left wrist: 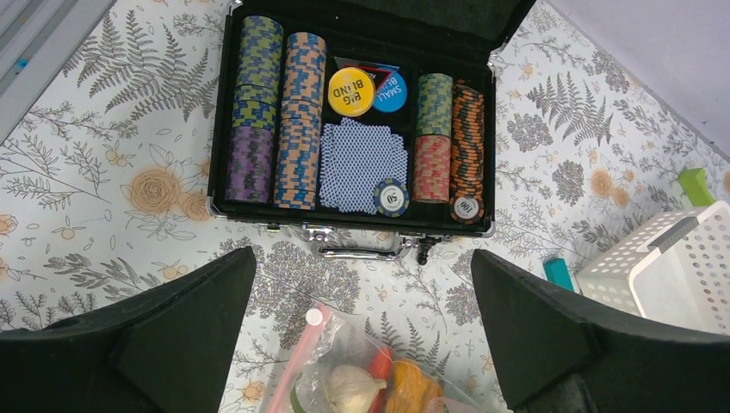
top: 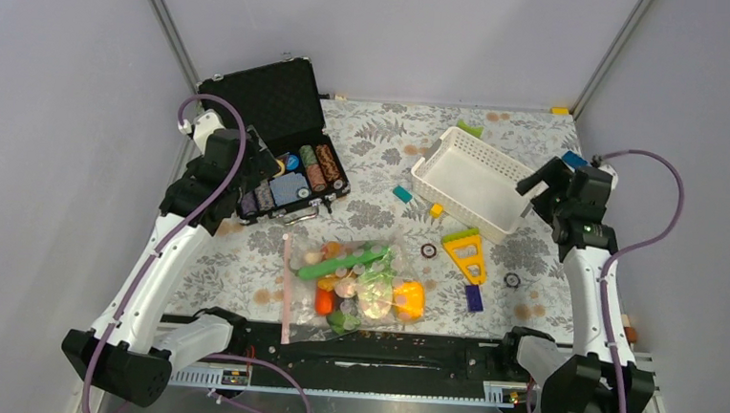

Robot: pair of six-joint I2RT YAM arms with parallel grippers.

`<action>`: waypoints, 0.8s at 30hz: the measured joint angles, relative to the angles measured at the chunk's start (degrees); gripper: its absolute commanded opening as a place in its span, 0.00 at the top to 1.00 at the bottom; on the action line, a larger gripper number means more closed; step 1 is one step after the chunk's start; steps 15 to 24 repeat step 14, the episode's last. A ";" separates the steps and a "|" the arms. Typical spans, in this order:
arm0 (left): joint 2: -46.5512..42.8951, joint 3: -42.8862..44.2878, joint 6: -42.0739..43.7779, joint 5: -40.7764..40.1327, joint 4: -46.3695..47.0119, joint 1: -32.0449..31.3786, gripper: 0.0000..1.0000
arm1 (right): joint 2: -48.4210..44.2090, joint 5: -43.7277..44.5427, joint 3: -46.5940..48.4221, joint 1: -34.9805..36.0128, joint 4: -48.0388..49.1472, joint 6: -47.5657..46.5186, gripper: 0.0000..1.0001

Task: Place the food in the zip-top bag and seal the zipper
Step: Reset both arms

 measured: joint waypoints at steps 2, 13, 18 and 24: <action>-0.04 -0.24 0.09 -0.04 0.11 0.09 0.01 | 0.20 3.65 0.00 -3.10 -4.31 -0.20 0.00; -0.90 -1.75 1.29 -0.26 1.49 0.28 0.01 | -10.23 15.67 -2.05 -3.28 -8.44 -3.98 0.00; -1.05 -1.79 1.40 -0.26 1.49 0.28 0.01 | -11.72 16.28 -2.82 -3.28 -8.15 -4.39 0.00; -1.05 -1.79 1.40 -0.26 1.49 0.28 0.01 | -11.72 16.28 -2.82 -3.28 -8.15 -4.39 0.00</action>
